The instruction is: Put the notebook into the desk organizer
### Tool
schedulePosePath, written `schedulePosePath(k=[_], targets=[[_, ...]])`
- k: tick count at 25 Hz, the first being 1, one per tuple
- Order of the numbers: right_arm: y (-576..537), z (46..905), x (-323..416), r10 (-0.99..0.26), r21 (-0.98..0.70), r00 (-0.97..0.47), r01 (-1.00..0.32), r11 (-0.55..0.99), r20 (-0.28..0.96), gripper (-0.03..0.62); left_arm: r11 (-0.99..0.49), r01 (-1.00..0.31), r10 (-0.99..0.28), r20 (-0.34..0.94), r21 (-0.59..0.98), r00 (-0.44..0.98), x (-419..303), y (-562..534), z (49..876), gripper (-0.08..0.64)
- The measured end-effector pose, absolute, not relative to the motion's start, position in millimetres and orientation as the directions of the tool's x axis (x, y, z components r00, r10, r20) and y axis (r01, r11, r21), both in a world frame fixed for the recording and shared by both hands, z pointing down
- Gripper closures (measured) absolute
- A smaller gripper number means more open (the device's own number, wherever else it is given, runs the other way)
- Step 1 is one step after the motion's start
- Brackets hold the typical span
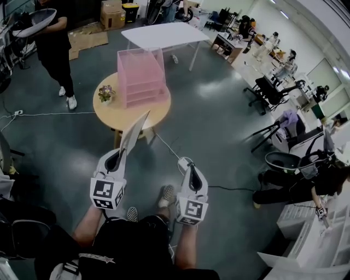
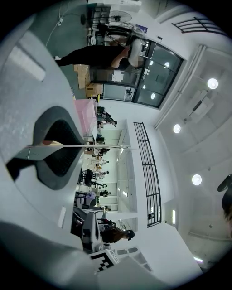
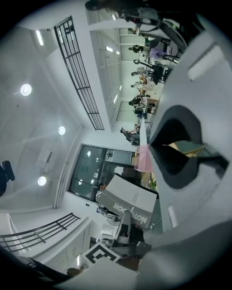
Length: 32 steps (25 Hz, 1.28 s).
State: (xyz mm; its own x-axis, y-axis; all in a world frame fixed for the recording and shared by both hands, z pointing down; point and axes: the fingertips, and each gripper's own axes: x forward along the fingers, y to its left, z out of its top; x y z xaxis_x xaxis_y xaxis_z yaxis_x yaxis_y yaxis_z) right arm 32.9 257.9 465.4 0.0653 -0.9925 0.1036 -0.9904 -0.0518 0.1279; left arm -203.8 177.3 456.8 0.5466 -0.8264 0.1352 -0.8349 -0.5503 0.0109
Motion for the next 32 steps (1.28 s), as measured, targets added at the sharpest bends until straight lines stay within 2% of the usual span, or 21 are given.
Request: schedulePosePath(k=[9, 20, 32], targets=[[176, 472, 75, -0.993, 0.121, 0.021, -0.993, -0.007, 0.116, 0.586, -0.498, -0.867, -0.858, 0.145, 0.005, 0.494, -172, 112, 463, 0.543], [59, 478, 134, -0.984, 0.102, -0.096, -0.988, 0.112, 0.153, 0.586, -0.386, -0.922, -0.908, 0.172, 0.016, 0.383, -119, 18, 466, 0.543], [-27, 482, 182, -0.958, 0.097, -0.243, -0.961, 0.260, 0.155, 0.586, -0.255, -0.967, -0.954, 0.163, 0.013, 0.253, -71, -34, 462, 0.543]])
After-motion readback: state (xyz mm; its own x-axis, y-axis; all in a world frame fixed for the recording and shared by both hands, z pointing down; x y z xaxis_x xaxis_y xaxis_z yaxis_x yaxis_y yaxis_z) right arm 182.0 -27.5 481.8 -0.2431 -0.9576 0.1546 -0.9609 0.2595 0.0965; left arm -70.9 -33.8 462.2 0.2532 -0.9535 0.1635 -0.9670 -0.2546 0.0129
